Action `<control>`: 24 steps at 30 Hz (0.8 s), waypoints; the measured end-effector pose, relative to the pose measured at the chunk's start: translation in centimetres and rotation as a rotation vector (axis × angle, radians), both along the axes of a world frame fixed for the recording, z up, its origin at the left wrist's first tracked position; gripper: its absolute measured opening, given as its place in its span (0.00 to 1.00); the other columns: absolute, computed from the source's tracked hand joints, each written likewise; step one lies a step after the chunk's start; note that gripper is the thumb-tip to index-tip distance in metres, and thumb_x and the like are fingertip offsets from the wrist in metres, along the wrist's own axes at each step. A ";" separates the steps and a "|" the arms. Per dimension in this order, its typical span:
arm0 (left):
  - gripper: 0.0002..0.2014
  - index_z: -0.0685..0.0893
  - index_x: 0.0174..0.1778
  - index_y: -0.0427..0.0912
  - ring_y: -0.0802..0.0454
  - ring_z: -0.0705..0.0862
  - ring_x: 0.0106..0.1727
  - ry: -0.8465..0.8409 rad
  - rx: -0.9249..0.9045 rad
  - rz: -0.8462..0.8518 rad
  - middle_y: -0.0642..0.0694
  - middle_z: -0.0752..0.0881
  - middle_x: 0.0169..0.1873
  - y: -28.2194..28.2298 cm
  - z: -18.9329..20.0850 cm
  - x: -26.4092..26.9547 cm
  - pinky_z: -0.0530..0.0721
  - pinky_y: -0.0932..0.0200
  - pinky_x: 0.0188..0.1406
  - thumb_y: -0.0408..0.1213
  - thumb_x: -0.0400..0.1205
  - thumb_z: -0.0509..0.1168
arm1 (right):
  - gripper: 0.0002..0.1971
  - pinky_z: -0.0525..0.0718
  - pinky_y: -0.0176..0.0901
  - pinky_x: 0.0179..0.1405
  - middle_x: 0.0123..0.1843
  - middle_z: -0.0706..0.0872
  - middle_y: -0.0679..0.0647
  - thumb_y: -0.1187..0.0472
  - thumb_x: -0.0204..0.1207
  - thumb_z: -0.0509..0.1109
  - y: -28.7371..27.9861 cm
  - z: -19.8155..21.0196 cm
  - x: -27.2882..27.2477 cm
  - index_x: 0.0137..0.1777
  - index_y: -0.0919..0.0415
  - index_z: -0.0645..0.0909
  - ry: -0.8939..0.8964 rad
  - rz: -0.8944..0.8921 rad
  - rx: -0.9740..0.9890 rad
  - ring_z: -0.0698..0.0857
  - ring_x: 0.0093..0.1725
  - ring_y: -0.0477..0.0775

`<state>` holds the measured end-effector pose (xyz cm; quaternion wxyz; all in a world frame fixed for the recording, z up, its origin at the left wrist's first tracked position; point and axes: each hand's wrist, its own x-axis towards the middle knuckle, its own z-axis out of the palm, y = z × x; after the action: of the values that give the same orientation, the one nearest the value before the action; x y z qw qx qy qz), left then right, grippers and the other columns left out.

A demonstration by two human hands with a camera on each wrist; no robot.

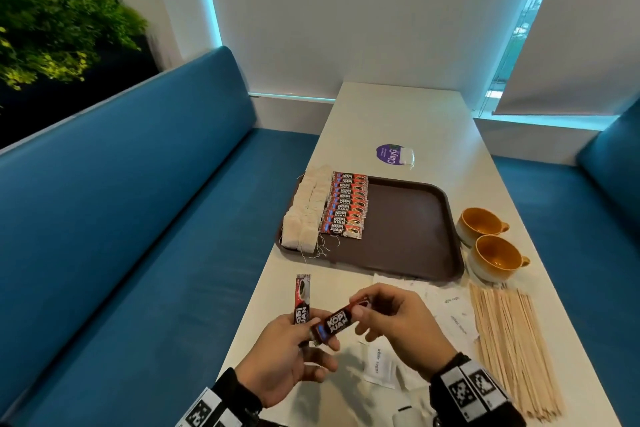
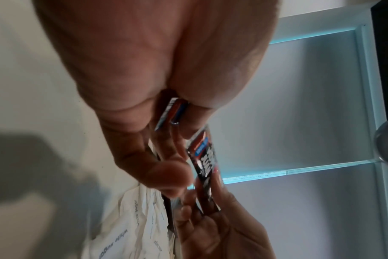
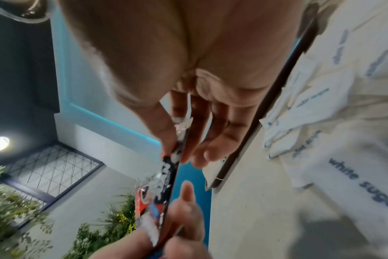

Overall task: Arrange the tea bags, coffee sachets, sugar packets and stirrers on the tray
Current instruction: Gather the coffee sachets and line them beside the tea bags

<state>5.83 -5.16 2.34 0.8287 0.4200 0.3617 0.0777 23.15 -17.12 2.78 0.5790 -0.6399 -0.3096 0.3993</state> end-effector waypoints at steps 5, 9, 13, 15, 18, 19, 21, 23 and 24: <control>0.11 0.87 0.59 0.28 0.35 0.87 0.42 -0.008 -0.008 0.075 0.26 0.89 0.48 -0.3 -0.6 -0.1 0.87 0.47 0.36 0.25 0.88 0.59 | 0.10 0.88 0.50 0.35 0.44 0.90 0.74 0.74 0.76 0.77 -1.2 -0.1 0.0 0.56 0.69 0.85 0.156 -0.158 -0.051 0.86 0.33 0.61; 0.12 0.86 0.58 0.26 0.34 0.87 0.41 -0.058 -0.028 0.069 0.26 0.89 0.45 -0.5 -0.4 -0.3 0.87 0.46 0.38 0.19 0.84 0.58 | 0.09 0.88 0.52 0.34 0.42 0.89 0.77 0.77 0.76 0.75 -1.8 -0.5 -0.1 0.55 0.75 0.83 0.212 -0.185 -0.058 0.86 0.33 0.64; 0.10 0.82 0.60 0.26 0.37 0.87 0.39 -0.094 -0.009 0.047 0.29 0.87 0.44 -0.7 -0.2 0.0 0.86 0.50 0.38 0.20 0.83 0.65 | 0.06 0.91 0.55 0.37 0.43 0.89 0.77 0.79 0.78 0.70 -2.0 -0.7 -0.3 0.53 0.76 0.84 0.219 -0.183 -0.084 0.88 0.35 0.67; 0.09 0.83 0.57 0.27 0.41 0.86 0.37 -0.077 0.075 0.039 0.31 0.87 0.42 -0.6 -0.5 0.2 0.85 0.54 0.37 0.20 0.81 0.70 | 0.07 0.91 0.57 0.40 0.44 0.89 0.78 0.81 0.77 0.69 -1.9 -0.7 -0.5 0.53 0.77 0.83 0.233 -0.165 -0.091 0.88 0.36 0.69; 0.07 0.84 0.52 0.29 0.45 0.84 0.34 -0.054 0.158 0.049 0.33 0.85 0.38 -0.2 -1.2 0.4 0.82 0.58 0.33 0.20 0.80 0.71 | 0.07 0.92 0.58 0.40 0.45 0.89 0.77 0.82 0.76 0.68 -1.7 -1.0 -0.4 0.52 0.78 0.83 0.245 -0.146 -0.098 0.89 0.37 0.70; 0.06 0.85 0.53 0.29 0.47 0.82 0.33 -0.045 0.174 0.046 0.34 0.84 0.36 0.0 -1.5 0.4 0.81 0.59 0.31 0.22 0.81 0.71 | 0.07 0.92 0.58 0.40 0.45 0.89 0.77 0.82 0.77 0.68 -1.6 -1.1 -0.3 0.52 0.78 0.84 0.251 -0.146 -0.098 0.89 0.37 0.70; 0.07 0.86 0.56 0.29 0.49 0.78 0.30 -0.023 0.194 0.034 0.39 0.81 0.33 0.3 -1.9 0.4 0.76 0.60 0.28 0.25 0.83 0.71 | 0.07 0.92 0.57 0.40 0.45 0.89 0.77 0.82 0.77 0.67 -1.4 -1.3 0.2 0.52 0.77 0.85 0.256 -0.157 -0.101 0.89 0.38 0.71; 0.11 0.85 0.61 0.32 0.51 0.73 0.29 -0.023 0.160 0.034 0.43 0.75 0.32 0.7 -2.1 0.3 0.69 0.59 0.27 0.26 0.83 0.71 | 0.08 0.92 0.57 0.39 0.44 0.89 0.74 0.82 0.78 0.68 -1.1 -1.3 0.9 0.52 0.76 0.86 0.250 -0.182 -0.099 0.89 0.38 0.70; 0.14 0.83 0.63 0.35 0.51 0.69 0.29 -0.035 0.116 0.037 0.45 0.71 0.32 0.9 -2.0 0.1 0.64 0.58 0.27 0.26 0.81 0.72 | 0.08 0.92 0.56 0.38 0.43 0.89 0.73 0.82 0.78 0.68 -0.8 -1.3 1.3 0.52 0.75 0.86 0.241 -0.196 -0.096 0.88 0.37 0.69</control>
<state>5.97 -4.22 0.30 0.8078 0.4589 0.3497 0.1212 24.47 -17.88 1.53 0.6169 -0.6414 -0.1547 0.4290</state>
